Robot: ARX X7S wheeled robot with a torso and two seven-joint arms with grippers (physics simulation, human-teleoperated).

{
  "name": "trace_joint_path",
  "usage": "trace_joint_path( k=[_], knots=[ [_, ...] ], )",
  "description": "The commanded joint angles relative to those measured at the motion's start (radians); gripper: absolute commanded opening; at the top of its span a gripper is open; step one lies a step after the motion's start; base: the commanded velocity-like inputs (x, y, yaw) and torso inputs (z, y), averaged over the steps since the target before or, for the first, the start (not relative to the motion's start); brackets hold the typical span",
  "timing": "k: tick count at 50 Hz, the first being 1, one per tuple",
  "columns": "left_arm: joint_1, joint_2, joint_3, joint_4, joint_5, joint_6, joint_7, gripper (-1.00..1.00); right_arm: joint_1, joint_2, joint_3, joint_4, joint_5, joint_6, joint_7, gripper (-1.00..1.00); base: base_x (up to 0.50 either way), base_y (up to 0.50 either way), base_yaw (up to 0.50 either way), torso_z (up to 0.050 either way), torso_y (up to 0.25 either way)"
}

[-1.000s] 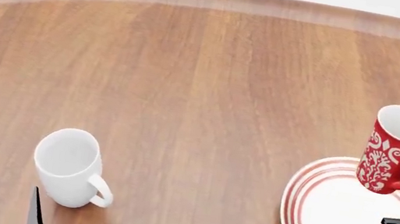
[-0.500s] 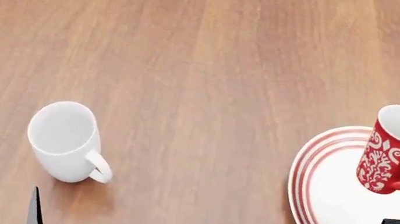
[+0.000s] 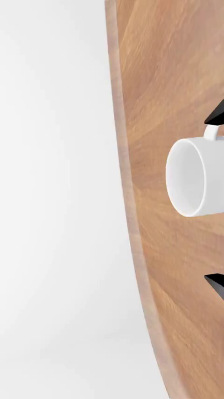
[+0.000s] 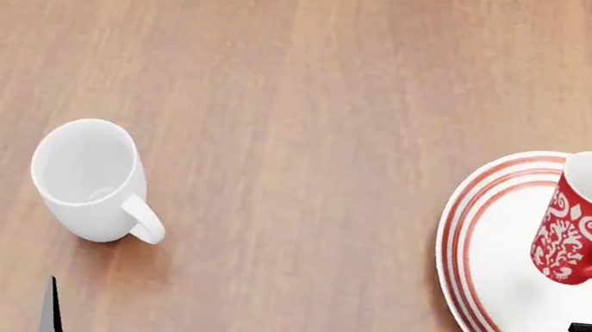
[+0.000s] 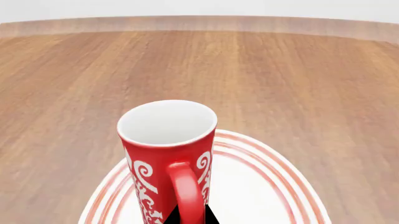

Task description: Pick up the red mug and put it on the plate

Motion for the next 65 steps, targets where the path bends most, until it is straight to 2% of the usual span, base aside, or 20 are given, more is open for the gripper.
trace_joint_path(
  k=[1, 43, 54, 65],
  knots=[
    [-0.001, -0.001, 0.001, -0.001, -0.001, 0.002, -0.002, 1.0, 0.0, 0.004, 0.01, -0.015, 0.001, -0.001, 0.003, -1.0, 0.0, 0.0, 0.0, 0.016, -0.07],
    [-0.004, -0.004, 0.01, -0.005, -0.005, 0.011, -0.005, 1.0, -0.004, -0.025, 0.02, 0.019, -0.032, -0.068, 0.019, -1.0, 0.0, 0.0, 0.0, 0.002, -0.009],
    [-0.007, -0.006, 0.002, -0.008, 0.056, 0.015, -0.037, 1.0, -0.003, -0.019, 0.018, 0.014, -0.039, -0.069, 0.019, -1.0, 0.0, 0.0, 0.0, 0.0, 0.0],
    [-0.009, -0.009, 0.009, -0.009, 0.054, 0.018, -0.031, 1.0, -0.002, -0.018, 0.017, 0.006, -0.038, -0.065, 0.019, -1.0, 0.0, 0.0, 0.0, 0.0, -0.105]
  ],
)
